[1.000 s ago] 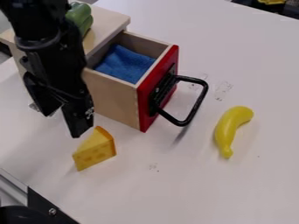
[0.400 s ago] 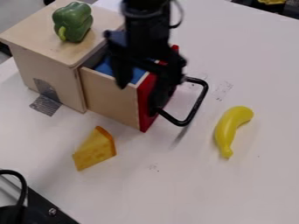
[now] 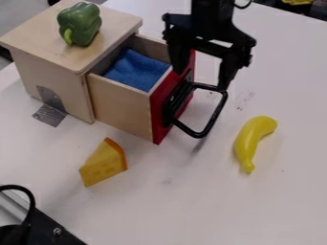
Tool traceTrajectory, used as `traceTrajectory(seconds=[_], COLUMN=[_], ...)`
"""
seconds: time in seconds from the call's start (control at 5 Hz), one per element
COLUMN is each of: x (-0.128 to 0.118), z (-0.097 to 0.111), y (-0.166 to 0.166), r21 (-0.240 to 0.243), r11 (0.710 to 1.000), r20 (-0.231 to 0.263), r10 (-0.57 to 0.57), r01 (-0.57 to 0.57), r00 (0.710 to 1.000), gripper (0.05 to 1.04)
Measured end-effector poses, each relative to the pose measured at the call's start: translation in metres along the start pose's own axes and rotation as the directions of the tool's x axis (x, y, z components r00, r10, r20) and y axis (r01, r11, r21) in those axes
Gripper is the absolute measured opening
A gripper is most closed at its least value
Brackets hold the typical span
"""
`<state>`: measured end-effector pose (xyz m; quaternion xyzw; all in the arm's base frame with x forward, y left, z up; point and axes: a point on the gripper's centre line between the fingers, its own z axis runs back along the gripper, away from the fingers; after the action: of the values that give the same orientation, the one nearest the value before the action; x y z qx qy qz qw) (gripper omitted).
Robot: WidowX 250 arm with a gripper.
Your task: Closed the drawer
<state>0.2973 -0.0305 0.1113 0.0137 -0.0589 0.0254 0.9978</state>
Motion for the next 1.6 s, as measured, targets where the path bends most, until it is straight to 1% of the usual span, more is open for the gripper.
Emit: traceTrajectory(seconds=[0.2,0.4,0.6,0.8,1.0,1.2,1.4,1.6], x=[0.01,0.02,0.026,0.025,0.019,0.012,0.009,0.009], z=[-0.018,-0.045,-0.063,-0.081,-0.097,-0.103,-0.102,-0.091], y=[-0.004,-0.014,-0.023,-0.023,-0.023,-0.022,-0.019,-0.014], r21=[-0.004,-0.015,-0.024,-0.004,0.005,0.01,0.02,0.01], r11=[1.0,0.997,0.995,0.994,0.995,0.995,0.997,0.997], r20=[0.009,0.026,0.027,0.008,-0.023,-0.039,-0.045,-0.025], r10=[0.03,0.076,0.097,0.107,0.103,0.095,0.079,0.079], r01=[-0.03,-0.075,-0.096,-0.107,-0.103,-0.095,-0.078,-0.079], r00=[1.0,0.997,0.995,0.994,0.994,0.995,0.996,0.997], gripper=[0.998,0.998,0.998,0.998,0.959,0.682,0.384,0.177])
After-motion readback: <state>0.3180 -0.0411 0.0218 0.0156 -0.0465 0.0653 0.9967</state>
